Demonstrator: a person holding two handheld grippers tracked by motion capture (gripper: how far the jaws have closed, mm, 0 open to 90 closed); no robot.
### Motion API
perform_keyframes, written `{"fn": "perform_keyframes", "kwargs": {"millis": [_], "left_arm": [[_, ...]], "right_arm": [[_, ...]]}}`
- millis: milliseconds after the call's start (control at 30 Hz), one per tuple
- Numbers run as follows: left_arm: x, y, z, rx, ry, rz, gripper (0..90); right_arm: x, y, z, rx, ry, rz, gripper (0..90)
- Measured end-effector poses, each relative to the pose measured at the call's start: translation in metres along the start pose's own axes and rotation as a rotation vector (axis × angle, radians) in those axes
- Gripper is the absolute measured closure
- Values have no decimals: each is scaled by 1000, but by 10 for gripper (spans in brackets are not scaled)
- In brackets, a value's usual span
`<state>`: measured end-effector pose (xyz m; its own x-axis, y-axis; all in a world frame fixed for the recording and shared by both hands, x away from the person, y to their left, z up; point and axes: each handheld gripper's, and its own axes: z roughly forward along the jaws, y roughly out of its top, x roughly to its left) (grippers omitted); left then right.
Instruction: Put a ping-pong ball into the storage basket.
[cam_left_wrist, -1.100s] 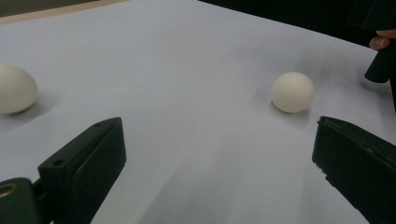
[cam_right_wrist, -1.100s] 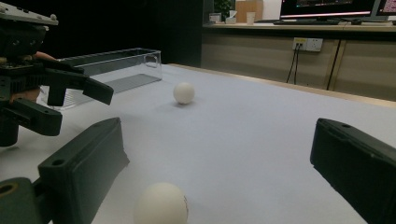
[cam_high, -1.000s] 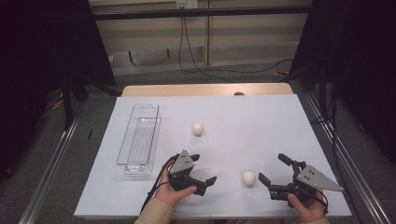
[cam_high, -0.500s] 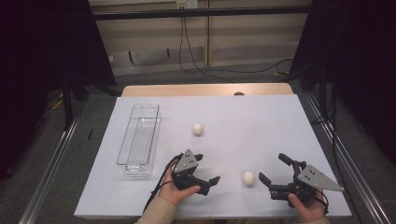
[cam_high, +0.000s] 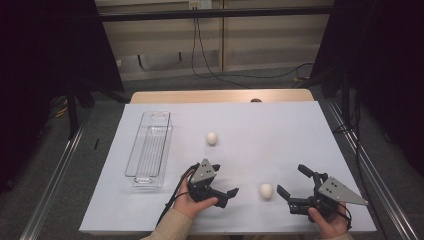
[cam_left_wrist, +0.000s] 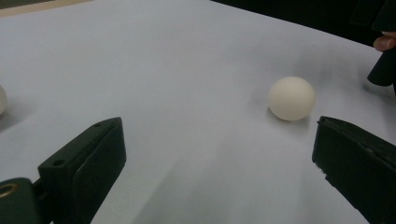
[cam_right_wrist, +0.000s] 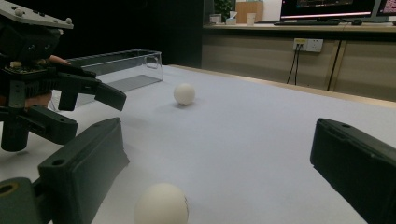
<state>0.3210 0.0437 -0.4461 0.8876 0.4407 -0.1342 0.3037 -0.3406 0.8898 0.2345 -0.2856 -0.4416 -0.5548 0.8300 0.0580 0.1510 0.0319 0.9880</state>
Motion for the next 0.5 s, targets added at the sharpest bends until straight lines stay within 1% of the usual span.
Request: {"fn": "perform_keyframes", "kwargs": {"millis": [100,233,367,400,500], "left_arm": [[0,1,1,3,-3,6,27],[0,2,3,4,7,8,27],[0,3,4,11,3,10,27],[-1,3,5,10,-4,2,27],[-2,4,8,26,-11,16,28]], "right_arm": [[0,0,0,0,-1,1,24],[-1,0,0,0,-3,1,24],[0,0,0,-1,-1,2,24],[0,0,0,-1,0,1,24],[0,0,0,-1,-1,3,24]]}}
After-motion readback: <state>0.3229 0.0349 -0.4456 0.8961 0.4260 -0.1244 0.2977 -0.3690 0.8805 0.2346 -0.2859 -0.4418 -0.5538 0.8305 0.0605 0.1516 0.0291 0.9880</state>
